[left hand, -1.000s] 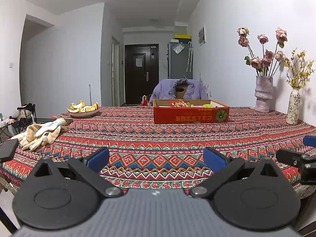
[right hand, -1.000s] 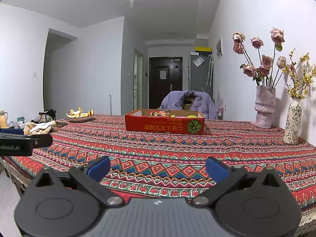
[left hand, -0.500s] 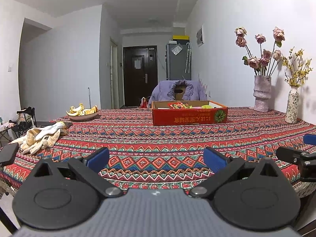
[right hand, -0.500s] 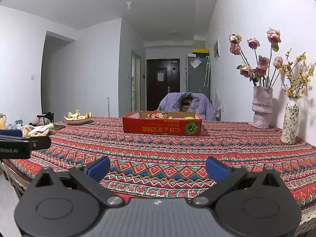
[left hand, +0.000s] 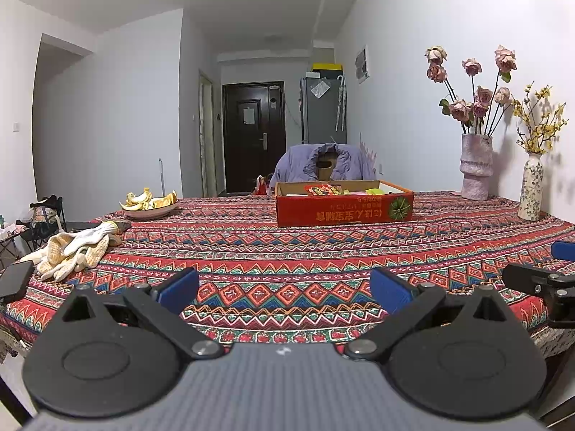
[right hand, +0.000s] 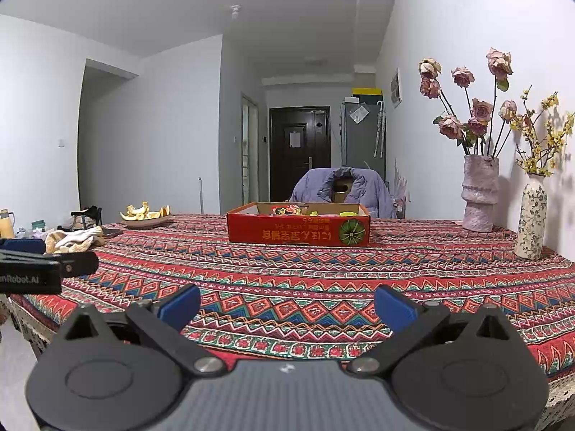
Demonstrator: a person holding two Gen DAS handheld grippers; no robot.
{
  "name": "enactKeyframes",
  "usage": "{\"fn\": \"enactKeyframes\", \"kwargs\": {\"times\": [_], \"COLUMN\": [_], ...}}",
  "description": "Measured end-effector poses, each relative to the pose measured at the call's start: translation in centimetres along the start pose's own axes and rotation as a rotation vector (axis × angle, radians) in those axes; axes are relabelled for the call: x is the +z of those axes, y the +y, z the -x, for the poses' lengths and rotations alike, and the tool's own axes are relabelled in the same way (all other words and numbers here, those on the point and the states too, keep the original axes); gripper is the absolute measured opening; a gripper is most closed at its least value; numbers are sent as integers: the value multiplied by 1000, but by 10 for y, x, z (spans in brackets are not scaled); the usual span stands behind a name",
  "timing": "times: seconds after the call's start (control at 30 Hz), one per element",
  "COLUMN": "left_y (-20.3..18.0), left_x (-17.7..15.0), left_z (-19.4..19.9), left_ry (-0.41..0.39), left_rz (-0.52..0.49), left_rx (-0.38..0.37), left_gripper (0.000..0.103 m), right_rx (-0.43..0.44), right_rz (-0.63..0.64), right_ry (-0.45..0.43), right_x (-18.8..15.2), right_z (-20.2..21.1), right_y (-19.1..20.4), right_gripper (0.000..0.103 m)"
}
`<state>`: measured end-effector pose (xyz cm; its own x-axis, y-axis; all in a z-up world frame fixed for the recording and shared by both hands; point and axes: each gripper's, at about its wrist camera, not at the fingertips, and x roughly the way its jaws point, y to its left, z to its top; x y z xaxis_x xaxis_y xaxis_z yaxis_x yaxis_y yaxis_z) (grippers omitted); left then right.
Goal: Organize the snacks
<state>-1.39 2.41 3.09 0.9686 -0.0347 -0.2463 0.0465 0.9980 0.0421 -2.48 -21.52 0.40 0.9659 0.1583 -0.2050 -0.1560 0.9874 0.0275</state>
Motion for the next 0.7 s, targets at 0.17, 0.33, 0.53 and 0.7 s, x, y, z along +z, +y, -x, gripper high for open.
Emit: {"fn": "enactKeyframes", "kwargs": {"times": [0.17,0.33,0.53,0.7], "left_y": [0,1,0,1], "left_x": [1,0,1,0], "left_z": [1,0,0,-1], "left_ry": [-4,-4,-2,1], "left_rz": [-2,-5,-4,-5], "left_rx": [2,4,-1,1], "left_gripper": [103,103,103,103], "right_rx": [-3,6,1,7], "right_rz": [-2,-14,-9,1], "right_ry": [2,5,7,6], "right_x": [1,2,0,0], "right_z": [0,0,0,1], "right_y": [-1,-2,-2,-1], "right_gripper": [103,103,103,103]}}
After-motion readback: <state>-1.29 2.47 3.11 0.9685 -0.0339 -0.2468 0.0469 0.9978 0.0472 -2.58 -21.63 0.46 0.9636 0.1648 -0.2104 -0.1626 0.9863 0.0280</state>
